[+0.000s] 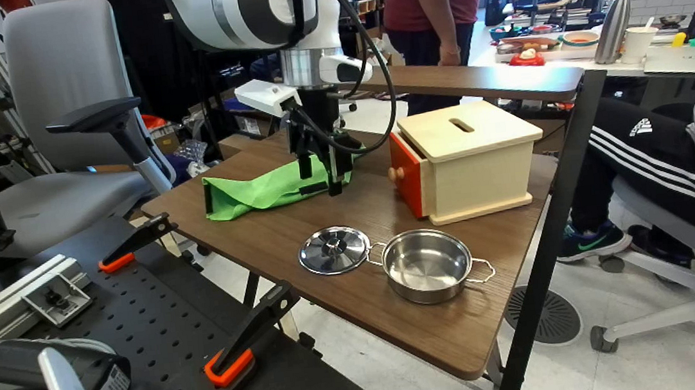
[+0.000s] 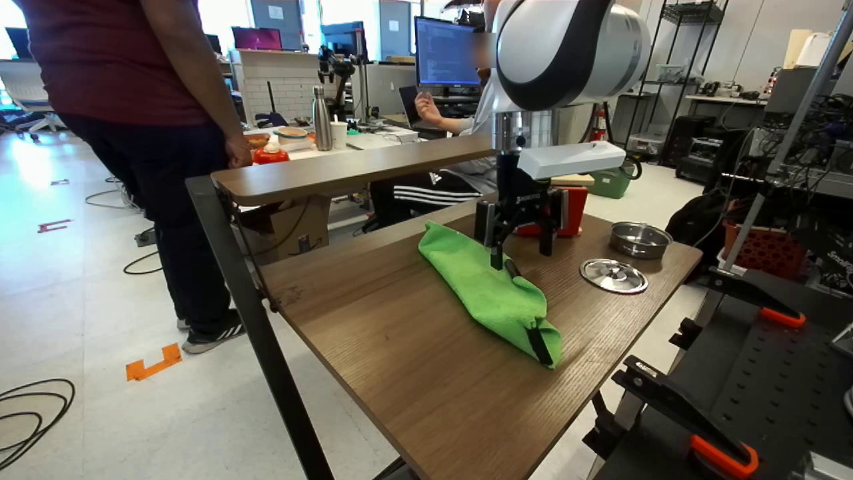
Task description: Unfold the green cloth
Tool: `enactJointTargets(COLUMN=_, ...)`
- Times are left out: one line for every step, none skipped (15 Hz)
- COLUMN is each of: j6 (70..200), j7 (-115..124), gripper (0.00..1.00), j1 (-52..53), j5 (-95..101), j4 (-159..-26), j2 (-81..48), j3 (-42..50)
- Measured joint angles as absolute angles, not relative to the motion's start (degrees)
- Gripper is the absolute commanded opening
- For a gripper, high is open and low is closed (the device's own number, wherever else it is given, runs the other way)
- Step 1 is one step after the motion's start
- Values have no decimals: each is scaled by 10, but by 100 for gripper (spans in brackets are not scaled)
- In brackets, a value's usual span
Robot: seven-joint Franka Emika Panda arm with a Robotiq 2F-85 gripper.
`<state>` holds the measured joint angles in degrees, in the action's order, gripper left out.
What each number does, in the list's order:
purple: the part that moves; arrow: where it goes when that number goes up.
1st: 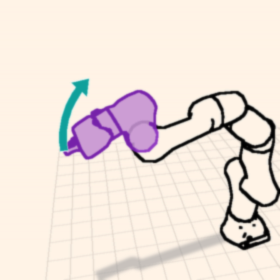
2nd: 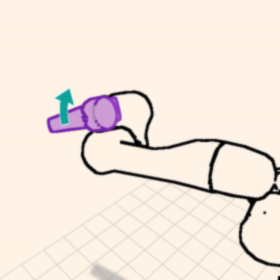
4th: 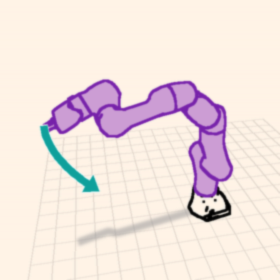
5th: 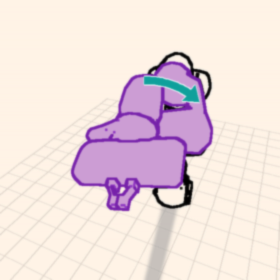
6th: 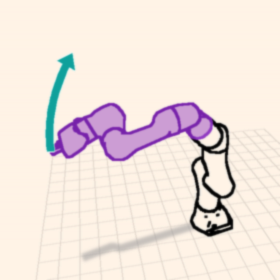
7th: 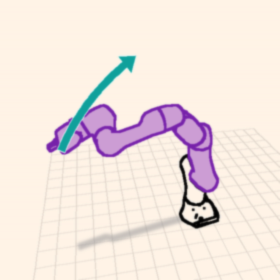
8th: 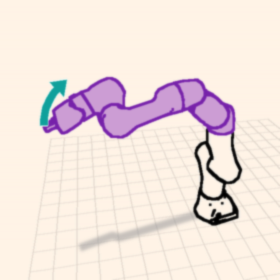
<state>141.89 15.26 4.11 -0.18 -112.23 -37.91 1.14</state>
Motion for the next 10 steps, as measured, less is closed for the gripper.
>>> enactJointTargets(j6=1419, j7=153, gripper=100, j1=41, j5=-2, j4=-1122, j2=-379, j3=11)
enactJointTargets(j6=1419, j7=153, gripper=100, j1=41, j5=-2, j4=-1122, j2=-379, j3=11)
enactJointTargets(j6=1419, j7=153, gripper=100, j1=41, j5=-2, j4=-1122, j2=-379, j3=11)
enactJointTargets(j6=1420, j7=153, gripper=100, j1=41, j5=-2, j4=-1122, j2=-379, j3=12)
enactJointTargets(j6=1423, j7=154, gripper=100, j1=41, j5=-2, j4=-1123, j2=-379, j3=12)
enactJointTargets(j6=1428, j7=154, gripper=100, j1=41, j5=-2, j4=-1123, j2=-379, j3=12)
enactJointTargets(j6=1434, j7=154, gripper=100, j1=41, j5=-2, j4=-1123, j2=-379, j3=12)
enactJointTargets(j6=1442, j7=154, gripper=100, j1=42, j5=-2, j4=-1123, j2=-379, j3=12)
enactJointTargets(j6=1450, j7=155, gripper=100, j1=43, j5=-2, j4=-1123, j2=-379, j3=12)
enactJointTargets(j6=1457, j7=157, gripper=100, j1=45, j5=-2, j4=-1123, j2=-379, j3=12)
